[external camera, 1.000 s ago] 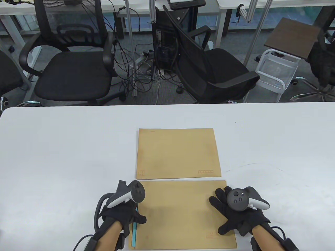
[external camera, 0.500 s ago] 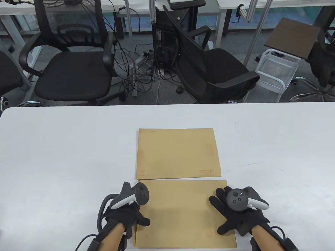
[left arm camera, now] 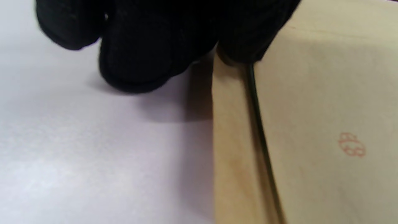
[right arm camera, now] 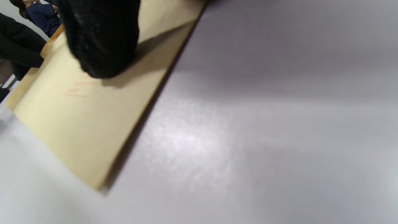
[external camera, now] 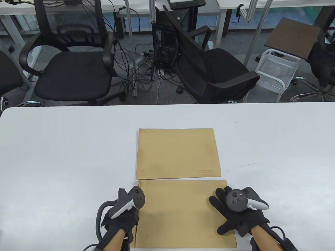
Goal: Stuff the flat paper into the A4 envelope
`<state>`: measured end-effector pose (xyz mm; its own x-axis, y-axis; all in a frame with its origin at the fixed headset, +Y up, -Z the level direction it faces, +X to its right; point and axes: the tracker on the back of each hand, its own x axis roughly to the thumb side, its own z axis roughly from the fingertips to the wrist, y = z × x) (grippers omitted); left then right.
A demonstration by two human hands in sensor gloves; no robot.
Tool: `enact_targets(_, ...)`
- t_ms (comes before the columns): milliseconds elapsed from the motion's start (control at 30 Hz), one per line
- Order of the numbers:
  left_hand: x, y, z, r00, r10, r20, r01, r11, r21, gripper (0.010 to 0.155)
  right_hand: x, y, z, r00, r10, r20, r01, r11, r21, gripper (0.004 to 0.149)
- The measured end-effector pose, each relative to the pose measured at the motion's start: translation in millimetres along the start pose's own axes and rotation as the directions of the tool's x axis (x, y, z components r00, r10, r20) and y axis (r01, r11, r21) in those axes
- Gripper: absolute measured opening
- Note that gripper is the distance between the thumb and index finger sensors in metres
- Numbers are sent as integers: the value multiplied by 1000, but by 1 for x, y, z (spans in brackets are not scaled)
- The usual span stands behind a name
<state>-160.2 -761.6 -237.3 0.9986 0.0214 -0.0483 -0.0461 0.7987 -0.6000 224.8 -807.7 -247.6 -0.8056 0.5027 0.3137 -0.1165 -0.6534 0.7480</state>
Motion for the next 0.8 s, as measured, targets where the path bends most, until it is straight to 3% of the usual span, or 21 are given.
enact_targets(233,-4,4,13,998,59,28,-64,969,239,47,0,0,0,1000,4,-2,-4,1000,-4,106)
enact_targets(367,-12,35,50,982,137,128,-178,896,407,45,1,-2,2,1000,4,12,-4,1000,-1,108)
enact_targets(467,-19,64,77,971,155,182,-231,806,545,45,5,-6,6,999,-26,43,27,999,-17,110)
enact_targets(633,-34,101,109,947,186,260,-316,678,664,44,14,-27,28,987,-79,137,103,979,-176,111)
enact_targets(800,-44,128,128,918,209,336,-394,577,715,43,31,-56,51,955,-110,277,215,897,-385,113)
